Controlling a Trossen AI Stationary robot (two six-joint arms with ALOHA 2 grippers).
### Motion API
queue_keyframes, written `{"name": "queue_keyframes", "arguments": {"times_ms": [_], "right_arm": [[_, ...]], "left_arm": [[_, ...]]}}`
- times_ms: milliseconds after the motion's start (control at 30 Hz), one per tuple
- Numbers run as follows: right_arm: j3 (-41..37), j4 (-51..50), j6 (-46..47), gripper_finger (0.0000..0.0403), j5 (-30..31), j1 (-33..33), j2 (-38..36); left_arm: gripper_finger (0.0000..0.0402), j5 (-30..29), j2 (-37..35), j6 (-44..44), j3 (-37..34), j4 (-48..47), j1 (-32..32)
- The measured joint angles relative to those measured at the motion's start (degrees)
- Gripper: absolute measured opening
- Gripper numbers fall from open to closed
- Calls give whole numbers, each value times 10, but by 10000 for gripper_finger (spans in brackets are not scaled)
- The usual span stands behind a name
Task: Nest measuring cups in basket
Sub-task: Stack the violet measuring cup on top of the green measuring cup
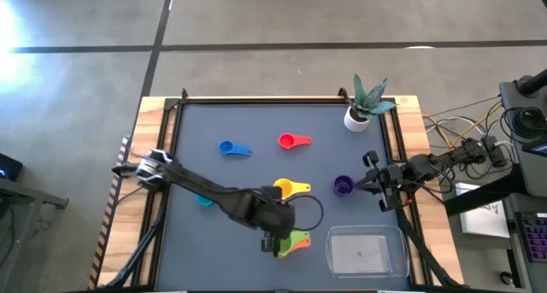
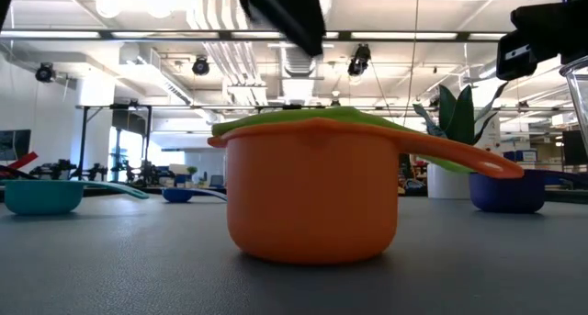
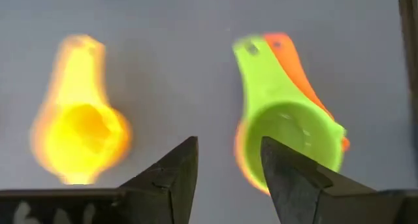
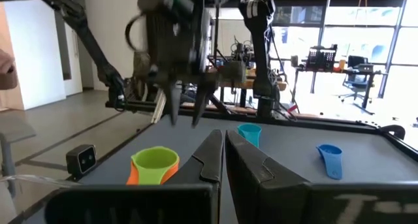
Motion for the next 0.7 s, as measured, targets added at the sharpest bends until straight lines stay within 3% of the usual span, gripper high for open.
{"name": "queue_keyframes", "arguments": {"times_ms": [133, 233, 333, 500, 700], "right_arm": [[0, 0, 0, 9, 0, 0, 0], [0, -3, 0, 9, 0, 0, 0], [0, -3, 0, 9, 0, 0, 0], [0, -3, 0, 9, 0, 0, 0], [0, -3, 0, 9, 0, 0, 0]], "left_arm": [[142, -94, -78, 17, -62, 39, -18], [133, -110, -152, 31, -164, 152, -19], [122, -87, -226, 66, -299, 342, -14], [103, 8, -316, 115, -502, 690, 12], [90, 20, -366, 158, -650, 978, 44]]}}
